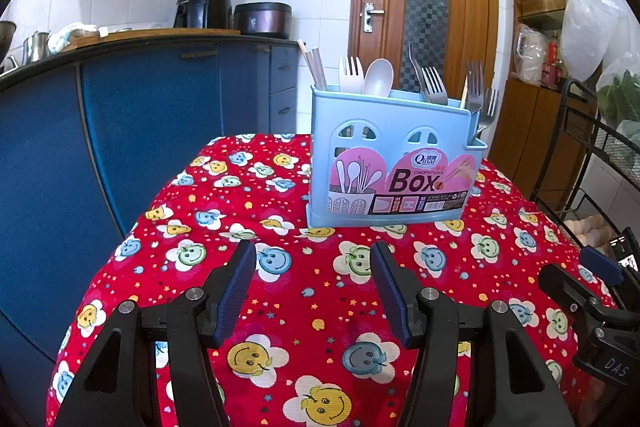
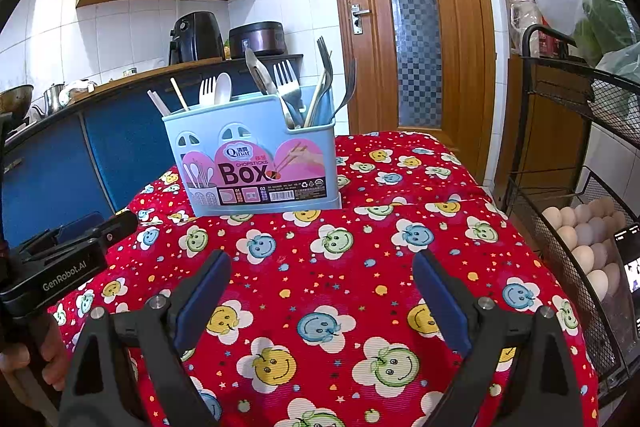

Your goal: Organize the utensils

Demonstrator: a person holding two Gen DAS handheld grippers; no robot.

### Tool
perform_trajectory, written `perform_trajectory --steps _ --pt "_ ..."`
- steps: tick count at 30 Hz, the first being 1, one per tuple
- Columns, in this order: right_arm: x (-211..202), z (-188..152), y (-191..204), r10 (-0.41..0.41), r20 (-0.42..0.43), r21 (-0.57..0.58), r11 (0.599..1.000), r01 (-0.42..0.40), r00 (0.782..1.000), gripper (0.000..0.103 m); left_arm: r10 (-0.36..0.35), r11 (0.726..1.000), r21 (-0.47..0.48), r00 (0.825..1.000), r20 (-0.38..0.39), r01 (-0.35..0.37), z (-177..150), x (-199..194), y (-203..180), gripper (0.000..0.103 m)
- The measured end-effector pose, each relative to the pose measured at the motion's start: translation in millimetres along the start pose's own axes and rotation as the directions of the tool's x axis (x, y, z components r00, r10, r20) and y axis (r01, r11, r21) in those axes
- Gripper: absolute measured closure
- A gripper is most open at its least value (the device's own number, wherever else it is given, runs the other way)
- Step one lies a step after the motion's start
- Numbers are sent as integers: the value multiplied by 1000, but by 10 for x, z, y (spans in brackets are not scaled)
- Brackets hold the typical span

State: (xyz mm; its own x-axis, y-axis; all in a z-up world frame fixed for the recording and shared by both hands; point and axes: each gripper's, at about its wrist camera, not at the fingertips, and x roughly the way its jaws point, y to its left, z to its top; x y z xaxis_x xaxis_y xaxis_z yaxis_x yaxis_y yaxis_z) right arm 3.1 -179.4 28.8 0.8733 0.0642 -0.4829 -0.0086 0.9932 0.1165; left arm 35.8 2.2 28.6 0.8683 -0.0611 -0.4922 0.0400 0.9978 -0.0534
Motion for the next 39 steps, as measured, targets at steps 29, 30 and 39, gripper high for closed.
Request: perform_trajectory --steps 29,30,39 --pt "3 -2 4 0 0 -1 1000 0 1000 9 0 1000 -2 1000 1 0 -3 4 4 42" --pt "3 -2 5 0 0 -1 1000 0 1000 9 0 1000 -3 1000 1 0 -2 2 2 42" --pt "4 -2 7 0 0 -2 1000 0 1000 9 0 1000 -14 1000 0 0 10 -8 5 42"
